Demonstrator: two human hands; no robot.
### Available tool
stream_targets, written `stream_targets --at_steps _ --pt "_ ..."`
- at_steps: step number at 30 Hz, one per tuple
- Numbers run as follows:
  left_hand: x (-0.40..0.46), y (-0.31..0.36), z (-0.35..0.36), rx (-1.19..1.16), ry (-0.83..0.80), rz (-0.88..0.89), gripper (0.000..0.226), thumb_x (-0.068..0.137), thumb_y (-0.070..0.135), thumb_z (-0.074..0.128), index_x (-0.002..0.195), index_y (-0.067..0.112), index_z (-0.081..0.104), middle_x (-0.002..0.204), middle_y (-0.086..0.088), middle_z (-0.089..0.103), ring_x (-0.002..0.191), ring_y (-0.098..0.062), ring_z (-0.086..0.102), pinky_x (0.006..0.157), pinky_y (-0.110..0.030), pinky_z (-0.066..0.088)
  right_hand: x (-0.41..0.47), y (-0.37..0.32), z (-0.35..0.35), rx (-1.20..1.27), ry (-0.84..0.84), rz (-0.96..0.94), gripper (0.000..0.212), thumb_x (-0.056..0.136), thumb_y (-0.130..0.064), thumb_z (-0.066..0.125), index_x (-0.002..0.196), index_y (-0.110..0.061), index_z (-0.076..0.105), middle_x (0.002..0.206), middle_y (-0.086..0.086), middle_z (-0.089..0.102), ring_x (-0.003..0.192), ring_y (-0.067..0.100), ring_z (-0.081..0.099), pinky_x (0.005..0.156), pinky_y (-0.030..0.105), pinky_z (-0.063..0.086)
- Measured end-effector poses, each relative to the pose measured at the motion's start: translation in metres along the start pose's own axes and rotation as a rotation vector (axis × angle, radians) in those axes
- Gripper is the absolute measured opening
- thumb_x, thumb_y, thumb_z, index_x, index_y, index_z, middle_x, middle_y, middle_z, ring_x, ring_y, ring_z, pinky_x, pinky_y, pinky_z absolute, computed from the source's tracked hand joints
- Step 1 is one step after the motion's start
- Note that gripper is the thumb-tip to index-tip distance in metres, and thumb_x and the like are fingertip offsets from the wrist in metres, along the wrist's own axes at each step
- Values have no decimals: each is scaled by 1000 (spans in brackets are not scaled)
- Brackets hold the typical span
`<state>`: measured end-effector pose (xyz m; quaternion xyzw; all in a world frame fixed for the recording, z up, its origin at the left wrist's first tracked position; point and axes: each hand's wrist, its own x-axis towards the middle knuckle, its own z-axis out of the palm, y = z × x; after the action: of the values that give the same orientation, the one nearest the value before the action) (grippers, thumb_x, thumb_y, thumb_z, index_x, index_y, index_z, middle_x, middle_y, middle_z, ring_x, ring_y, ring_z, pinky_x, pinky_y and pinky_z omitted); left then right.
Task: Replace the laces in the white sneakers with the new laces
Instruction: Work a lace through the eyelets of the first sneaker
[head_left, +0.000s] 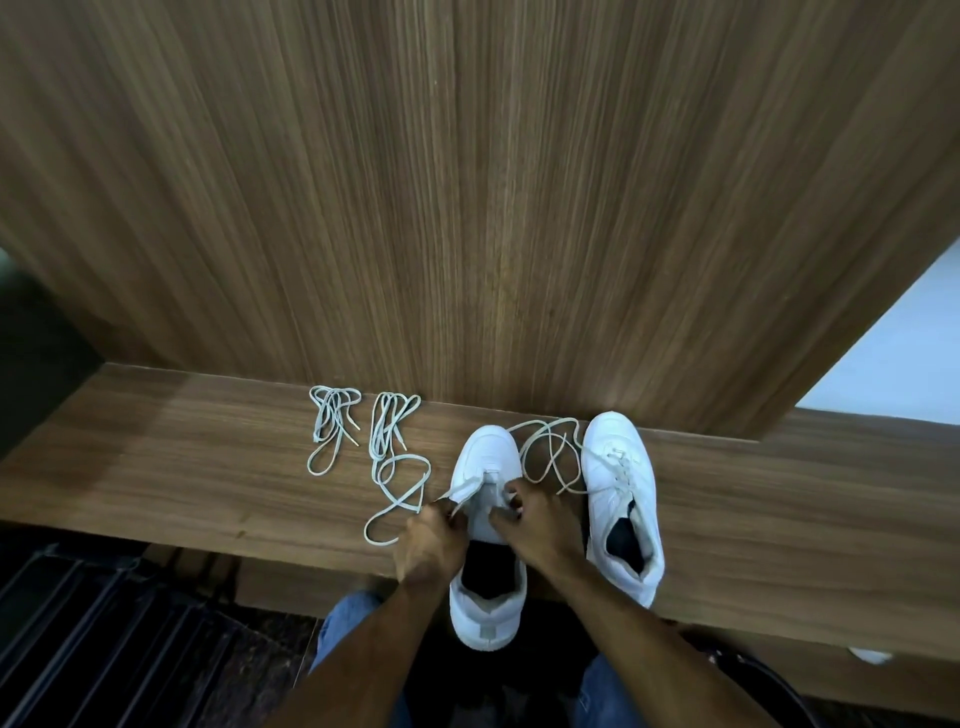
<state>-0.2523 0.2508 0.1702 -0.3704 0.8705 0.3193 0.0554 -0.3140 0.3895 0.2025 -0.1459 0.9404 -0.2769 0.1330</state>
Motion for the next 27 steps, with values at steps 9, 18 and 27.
stream_targets --at_steps 9,18,27 --pt "-2 1 1 17 12 5 47 88 58 46 108 20 63 109 -14 67 107 -35 61 88 -38 49 36 -2 -14 -217 -52 58 20 86 -22 53 100 -21 68 110 5 68 107 28 62 80 34 52" --pt "-3 4 -3 39 0 15 47 91 53 46 114 15 63 114 -18 65 110 -37 59 90 -38 47 52 -25 -58 525 -68 224 13 79 -4 57 76 -2 70 70 4 63 66 17 58 59 22 46" --pt "-6 6 -5 58 35 73 40 91 49 45 111 20 64 107 -15 68 107 -37 61 91 -37 46 45 -79 -196 1418 206 -146 16 96 -4 46 85 -11 56 71 7 64 59 17 61 67 36 58"
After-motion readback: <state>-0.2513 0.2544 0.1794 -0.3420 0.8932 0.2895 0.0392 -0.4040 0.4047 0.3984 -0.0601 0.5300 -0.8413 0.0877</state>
